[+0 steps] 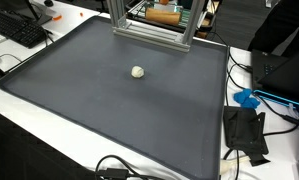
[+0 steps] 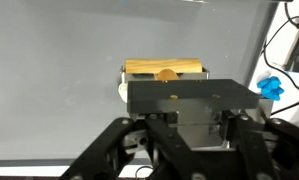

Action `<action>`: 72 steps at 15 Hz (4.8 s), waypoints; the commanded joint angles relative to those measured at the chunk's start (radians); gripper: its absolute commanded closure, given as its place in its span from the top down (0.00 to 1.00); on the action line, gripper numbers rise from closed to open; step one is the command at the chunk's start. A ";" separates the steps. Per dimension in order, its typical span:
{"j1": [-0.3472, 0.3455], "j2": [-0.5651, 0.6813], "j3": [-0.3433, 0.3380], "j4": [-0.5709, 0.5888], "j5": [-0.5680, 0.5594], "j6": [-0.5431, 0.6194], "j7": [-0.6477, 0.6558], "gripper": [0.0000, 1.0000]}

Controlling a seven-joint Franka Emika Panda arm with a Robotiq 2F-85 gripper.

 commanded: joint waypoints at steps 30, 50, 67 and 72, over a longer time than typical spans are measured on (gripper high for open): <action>-0.039 0.485 -0.041 0.149 -0.071 0.362 0.327 0.24; -0.037 0.539 -0.052 0.162 -0.083 0.313 0.345 0.24; -0.032 0.564 -0.063 0.163 -0.125 0.475 0.383 0.24; -0.029 0.579 -0.073 0.166 -0.157 0.523 0.420 0.24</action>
